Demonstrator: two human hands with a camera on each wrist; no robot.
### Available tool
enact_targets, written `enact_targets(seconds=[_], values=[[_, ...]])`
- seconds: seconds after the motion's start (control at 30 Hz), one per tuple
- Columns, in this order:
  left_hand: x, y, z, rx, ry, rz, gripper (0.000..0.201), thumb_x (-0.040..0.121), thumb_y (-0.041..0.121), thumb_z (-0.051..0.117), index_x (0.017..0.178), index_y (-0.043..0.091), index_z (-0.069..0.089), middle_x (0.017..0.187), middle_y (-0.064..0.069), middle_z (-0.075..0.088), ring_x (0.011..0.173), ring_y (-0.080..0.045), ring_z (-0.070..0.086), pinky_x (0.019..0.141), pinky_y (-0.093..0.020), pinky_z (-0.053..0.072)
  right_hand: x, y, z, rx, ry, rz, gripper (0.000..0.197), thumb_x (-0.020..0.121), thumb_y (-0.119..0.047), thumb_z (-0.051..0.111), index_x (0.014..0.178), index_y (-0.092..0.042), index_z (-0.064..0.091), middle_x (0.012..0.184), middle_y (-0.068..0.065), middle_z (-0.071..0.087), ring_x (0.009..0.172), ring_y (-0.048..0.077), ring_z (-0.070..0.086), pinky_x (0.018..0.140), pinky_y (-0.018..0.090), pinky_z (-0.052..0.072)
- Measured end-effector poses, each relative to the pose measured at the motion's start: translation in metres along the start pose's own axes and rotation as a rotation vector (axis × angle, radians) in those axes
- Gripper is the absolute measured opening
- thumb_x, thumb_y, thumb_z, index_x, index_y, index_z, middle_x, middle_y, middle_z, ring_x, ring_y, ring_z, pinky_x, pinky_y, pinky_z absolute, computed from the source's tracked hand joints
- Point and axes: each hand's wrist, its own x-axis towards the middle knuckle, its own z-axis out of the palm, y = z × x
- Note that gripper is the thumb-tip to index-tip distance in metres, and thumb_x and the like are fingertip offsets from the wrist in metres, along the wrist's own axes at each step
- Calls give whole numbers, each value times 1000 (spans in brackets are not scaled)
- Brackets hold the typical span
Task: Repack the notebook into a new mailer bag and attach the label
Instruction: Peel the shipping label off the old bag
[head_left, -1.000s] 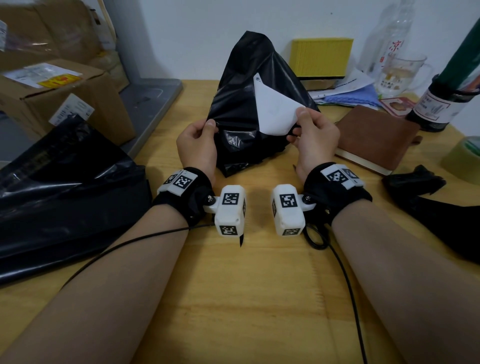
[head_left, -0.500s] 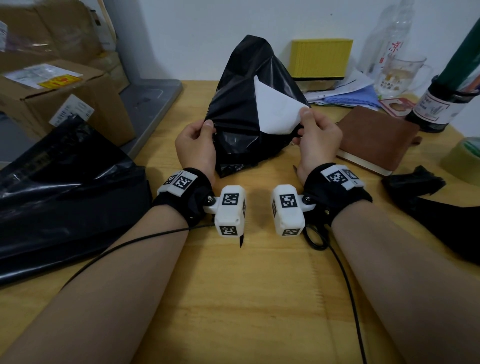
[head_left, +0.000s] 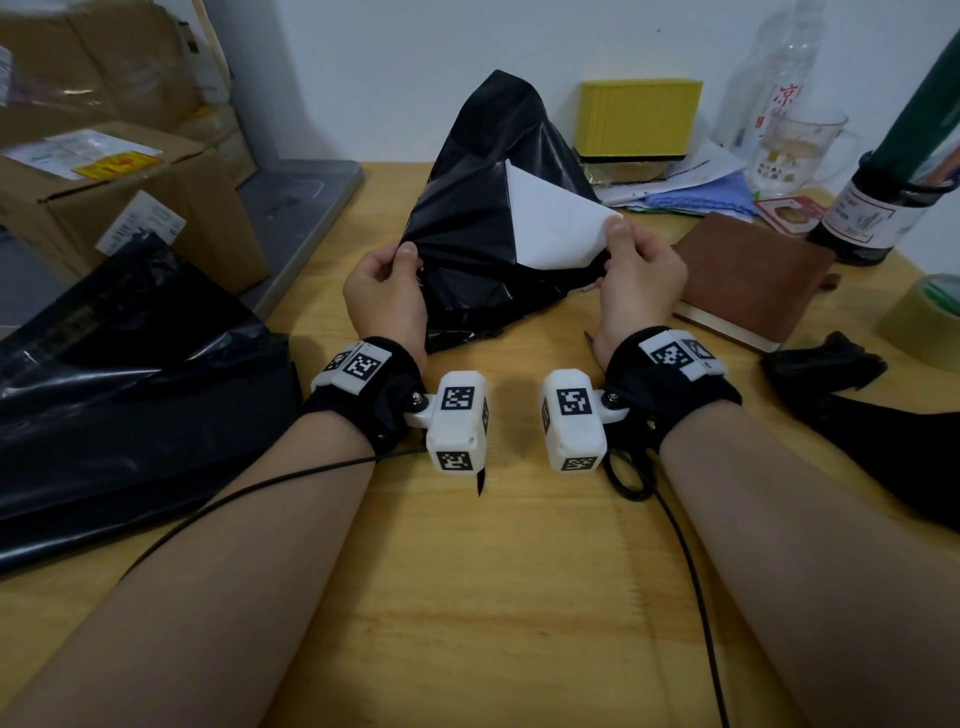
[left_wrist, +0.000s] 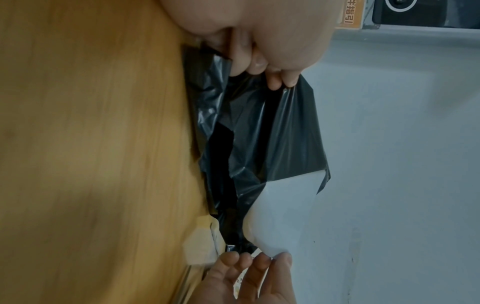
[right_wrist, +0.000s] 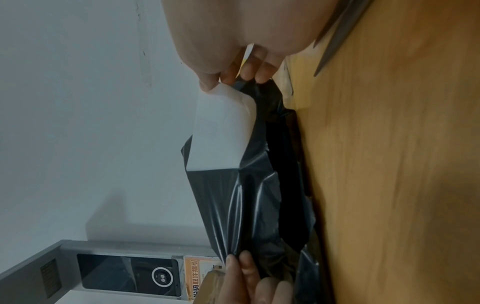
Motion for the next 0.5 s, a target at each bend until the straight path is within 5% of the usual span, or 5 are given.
enact_targets(seconds=[0.17, 0.33, 0.5], values=[[3, -2, -1, -8, -3, 5, 11, 90, 25, 64, 89, 18, 73, 67, 7, 59, 58, -8, 49, 69, -33, 44, 2, 0, 0, 17, 14, -3, 7, 92, -26, 69, 93, -26, 75, 89, -1, 69, 84, 13, 61, 85, 35, 55], [5, -4, -1, -9, 9, 14, 12, 89, 26, 65, 90, 16, 73, 63, 9, 55, 56, -8, 48, 63, -29, 42, 2, 1, 0, 12, 17, -15, 8, 92, -27, 68, 95, -25, 76, 103, 5, 75, 98, 20, 69, 92, 38, 58], [6, -4, 0, -19, 28, 19, 13, 88, 26, 65, 88, 15, 72, 66, 5, 59, 58, -10, 50, 65, -32, 44, 3, 1, 0, 21, 26, -6, 15, 91, -28, 68, 100, -20, 77, 94, 1, 71, 88, 14, 64, 87, 37, 56]])
